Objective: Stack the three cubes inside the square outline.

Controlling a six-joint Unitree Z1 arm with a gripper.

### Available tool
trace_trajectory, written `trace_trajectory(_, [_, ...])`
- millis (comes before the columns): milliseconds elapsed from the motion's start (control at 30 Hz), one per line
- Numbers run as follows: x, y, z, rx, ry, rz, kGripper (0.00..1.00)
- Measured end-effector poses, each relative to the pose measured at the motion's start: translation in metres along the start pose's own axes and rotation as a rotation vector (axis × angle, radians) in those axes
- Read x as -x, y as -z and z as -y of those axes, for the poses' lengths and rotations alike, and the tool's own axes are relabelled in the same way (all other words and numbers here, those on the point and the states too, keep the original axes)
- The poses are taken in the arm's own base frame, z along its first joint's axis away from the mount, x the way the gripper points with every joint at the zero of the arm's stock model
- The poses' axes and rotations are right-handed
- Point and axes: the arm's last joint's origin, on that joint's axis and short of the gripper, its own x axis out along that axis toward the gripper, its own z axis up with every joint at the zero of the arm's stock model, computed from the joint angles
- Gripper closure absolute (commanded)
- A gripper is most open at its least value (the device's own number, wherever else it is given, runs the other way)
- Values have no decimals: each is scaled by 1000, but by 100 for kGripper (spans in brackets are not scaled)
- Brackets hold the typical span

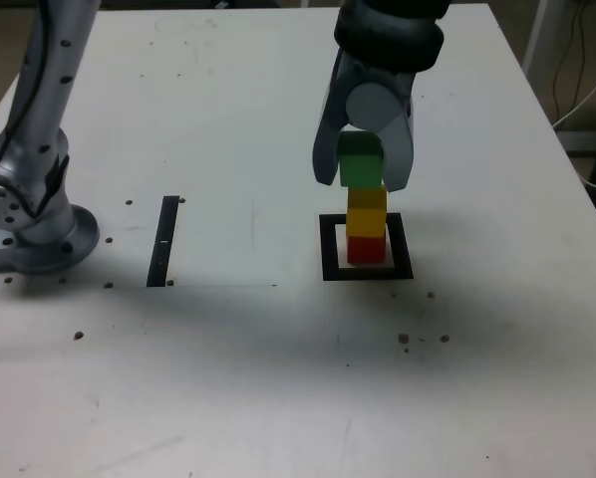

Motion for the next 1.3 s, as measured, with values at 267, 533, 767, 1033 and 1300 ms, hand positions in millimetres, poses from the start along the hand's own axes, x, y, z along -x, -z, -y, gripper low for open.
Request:
trace_trajectory(267, [-5,-6,-1,-3,2,-14,67])
trace_trajectory(533, [-10,-10,-1,-4,9,-27,67])
trace_trajectory(767, [-13,-12,-2,-11,11,-37,67])
trace_trajectory(1033, [-15,-13,-2,-12,15,-42,67])
trace_trajectory(1300, [-18,-15,-1,-22,19,-44,18])
